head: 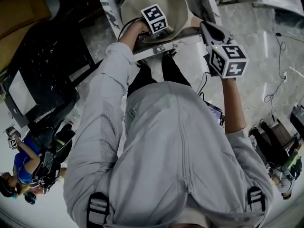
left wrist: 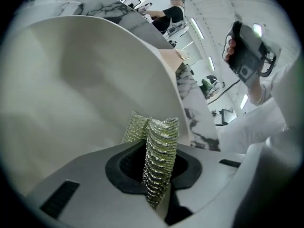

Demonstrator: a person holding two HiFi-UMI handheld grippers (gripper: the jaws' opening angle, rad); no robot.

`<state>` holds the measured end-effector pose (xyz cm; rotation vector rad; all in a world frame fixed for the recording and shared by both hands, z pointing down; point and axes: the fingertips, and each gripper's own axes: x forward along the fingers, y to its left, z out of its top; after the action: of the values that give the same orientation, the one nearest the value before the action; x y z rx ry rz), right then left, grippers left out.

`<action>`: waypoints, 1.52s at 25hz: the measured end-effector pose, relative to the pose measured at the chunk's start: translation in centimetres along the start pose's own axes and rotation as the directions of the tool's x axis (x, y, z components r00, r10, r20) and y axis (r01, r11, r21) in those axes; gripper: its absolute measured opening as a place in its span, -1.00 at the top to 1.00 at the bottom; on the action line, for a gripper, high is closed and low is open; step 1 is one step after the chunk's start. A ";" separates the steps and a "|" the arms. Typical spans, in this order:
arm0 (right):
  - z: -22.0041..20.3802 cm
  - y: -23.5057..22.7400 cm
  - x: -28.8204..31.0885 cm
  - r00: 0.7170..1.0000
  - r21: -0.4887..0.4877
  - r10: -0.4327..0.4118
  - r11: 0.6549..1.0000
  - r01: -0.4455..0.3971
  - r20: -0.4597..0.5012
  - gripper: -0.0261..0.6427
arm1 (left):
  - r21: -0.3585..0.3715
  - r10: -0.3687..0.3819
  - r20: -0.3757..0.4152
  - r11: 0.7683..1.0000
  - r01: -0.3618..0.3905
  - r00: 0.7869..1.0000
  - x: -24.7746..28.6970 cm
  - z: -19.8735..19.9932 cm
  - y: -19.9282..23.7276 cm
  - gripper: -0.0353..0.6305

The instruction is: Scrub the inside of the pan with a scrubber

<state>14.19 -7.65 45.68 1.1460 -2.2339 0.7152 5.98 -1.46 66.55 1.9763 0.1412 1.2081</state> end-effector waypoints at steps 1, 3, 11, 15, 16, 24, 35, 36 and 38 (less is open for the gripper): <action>0.2 0.5 -0.2 1.000 0.000 -0.006 1.000 0.006 0.007 0.82 | 0.009 -0.044 0.007 0.999 0.044 0.999 -0.5 -0.1 -1.0 0.68; 0.6 1.5 -0.6 1.000 -0.002 -0.020 1.000 0.020 0.021 0.82 | 0.048 -0.118 0.021 0.992 0.117 0.993 -1.6 -0.2 -3.1 0.68; 3.7 5.6 -2.1 0.993 -0.031 -0.039 0.999 0.043 0.111 0.82 | 0.145 -0.074 0.249 0.989 0.038 0.966 -8.2 -0.9 -6.9 0.68; 5.4 7.9 -2.5 0.989 -0.058 -0.017 0.998 0.026 0.150 0.82 | 0.165 0.020 0.383 0.982 -0.089 0.923 -12.1 -1.8 -8.5 0.68; 6.0 8.5 -2.6 0.987 -0.068 -0.010 0.997 0.021 0.160 0.82 | 0.156 0.075 0.419 0.976 -0.153 0.905 -13.1 -2.1 -8.4 0.68; 10.9 13.1 -2.5 0.968 -0.149 0.044 0.989 -0.008 0.245 0.82 | -0.041 0.429 0.707 0.818 -0.573 0.562 -24.7 -3.9 -9.5 0.68; 18.0 19.3 -4.3 0.917 -0.317 0.146 0.948 -0.022 0.372 0.82 | -0.285 0.590 0.803 0.500 -0.818 0.081 -40.9 -7.8 -16.4 0.68; 18.6 19.6 -4.6 0.911 -0.329 0.152 0.944 -0.019 0.383 0.82 | -0.312 0.593 0.804 0.479 -0.821 0.040 -42.2 -8.1 -17.1 0.68; 19.8 20.3 -5.1 0.900 -0.357 0.166 0.934 -0.012 0.403 0.82 | -0.363 0.599 0.800 0.435 -0.824 -0.036 -44.4 -8.7 -18.5 0.68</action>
<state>-4.41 -7.66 23.63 1.1005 -2.6542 0.0812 -19.36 -4.82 24.88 2.7207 -1.6470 0.4466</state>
